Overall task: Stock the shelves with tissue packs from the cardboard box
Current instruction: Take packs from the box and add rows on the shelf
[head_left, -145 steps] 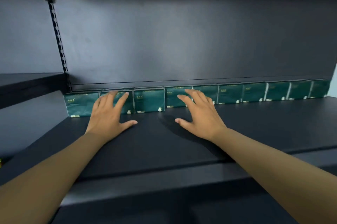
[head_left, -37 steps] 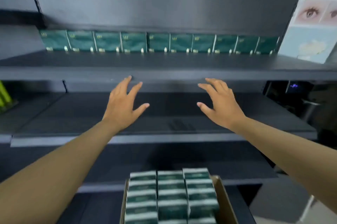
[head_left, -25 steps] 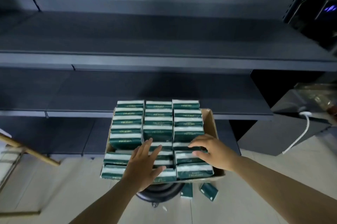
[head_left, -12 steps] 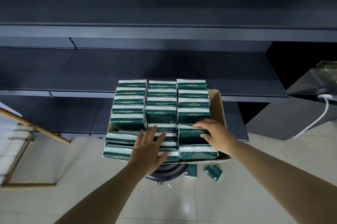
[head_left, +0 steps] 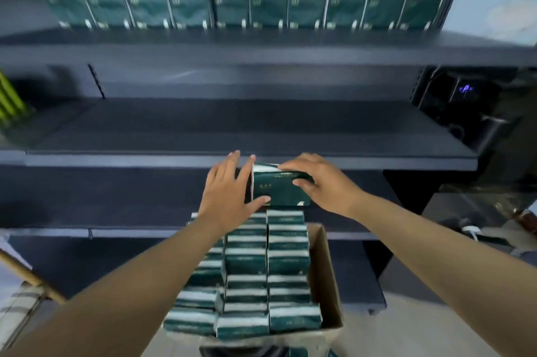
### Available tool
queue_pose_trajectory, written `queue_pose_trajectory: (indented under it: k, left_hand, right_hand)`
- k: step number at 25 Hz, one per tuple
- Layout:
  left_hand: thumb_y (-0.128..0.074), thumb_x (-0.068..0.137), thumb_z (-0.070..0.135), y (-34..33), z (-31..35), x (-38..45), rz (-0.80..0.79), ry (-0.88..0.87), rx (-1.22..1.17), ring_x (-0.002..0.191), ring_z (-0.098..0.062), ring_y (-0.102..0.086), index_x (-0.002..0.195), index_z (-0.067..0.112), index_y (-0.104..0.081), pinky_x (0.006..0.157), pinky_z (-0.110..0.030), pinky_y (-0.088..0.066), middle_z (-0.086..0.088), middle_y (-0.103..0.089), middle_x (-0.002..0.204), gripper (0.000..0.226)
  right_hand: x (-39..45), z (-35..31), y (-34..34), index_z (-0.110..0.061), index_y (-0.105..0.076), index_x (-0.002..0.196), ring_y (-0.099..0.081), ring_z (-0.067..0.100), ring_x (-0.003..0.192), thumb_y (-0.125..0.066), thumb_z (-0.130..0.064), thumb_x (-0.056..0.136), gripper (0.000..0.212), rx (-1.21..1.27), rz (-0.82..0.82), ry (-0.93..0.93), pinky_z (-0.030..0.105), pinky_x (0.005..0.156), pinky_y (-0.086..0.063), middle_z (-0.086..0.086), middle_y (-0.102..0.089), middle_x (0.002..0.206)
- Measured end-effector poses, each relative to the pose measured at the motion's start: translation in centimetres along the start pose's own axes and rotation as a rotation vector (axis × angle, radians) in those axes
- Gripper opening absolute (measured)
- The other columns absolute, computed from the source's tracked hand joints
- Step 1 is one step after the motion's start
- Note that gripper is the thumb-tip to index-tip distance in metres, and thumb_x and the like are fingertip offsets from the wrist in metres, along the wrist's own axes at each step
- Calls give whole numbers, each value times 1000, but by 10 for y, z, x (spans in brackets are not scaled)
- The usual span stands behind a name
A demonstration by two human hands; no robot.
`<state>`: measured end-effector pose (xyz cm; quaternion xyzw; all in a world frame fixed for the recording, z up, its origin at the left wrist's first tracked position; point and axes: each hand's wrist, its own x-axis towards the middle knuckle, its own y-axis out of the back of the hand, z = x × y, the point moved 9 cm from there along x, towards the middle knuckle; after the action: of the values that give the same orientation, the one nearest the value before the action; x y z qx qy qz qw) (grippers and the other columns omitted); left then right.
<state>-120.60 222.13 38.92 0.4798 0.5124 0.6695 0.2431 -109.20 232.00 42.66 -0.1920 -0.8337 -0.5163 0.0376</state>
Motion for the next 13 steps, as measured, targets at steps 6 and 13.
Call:
queue_pose_trajectory:
  k: [6, 13]
  left_hand:
    - [-50, 77, 67, 159, -24, 94, 340, -80, 39, 139, -34, -27, 148, 15, -28, 113, -46, -17, -20, -28, 150, 91]
    - [-51, 79, 68, 231, -85, 179, 479, -68, 100, 140, -32, -22, 150, 18, -22, 114, -44, -12, -18, -23, 153, 92]
  right_hand:
    - [72, -83, 141, -23, -57, 123, -43, 16, 119, -53, -5, 93, 36, -116, 204, 144, 24, 100, -31, -4, -55, 117]
    - [173, -123, 199, -25, -57, 122, -41, 12, 120, -51, -5, 93, 36, -185, 306, 207, 24, 103, -30, -4, -55, 120]
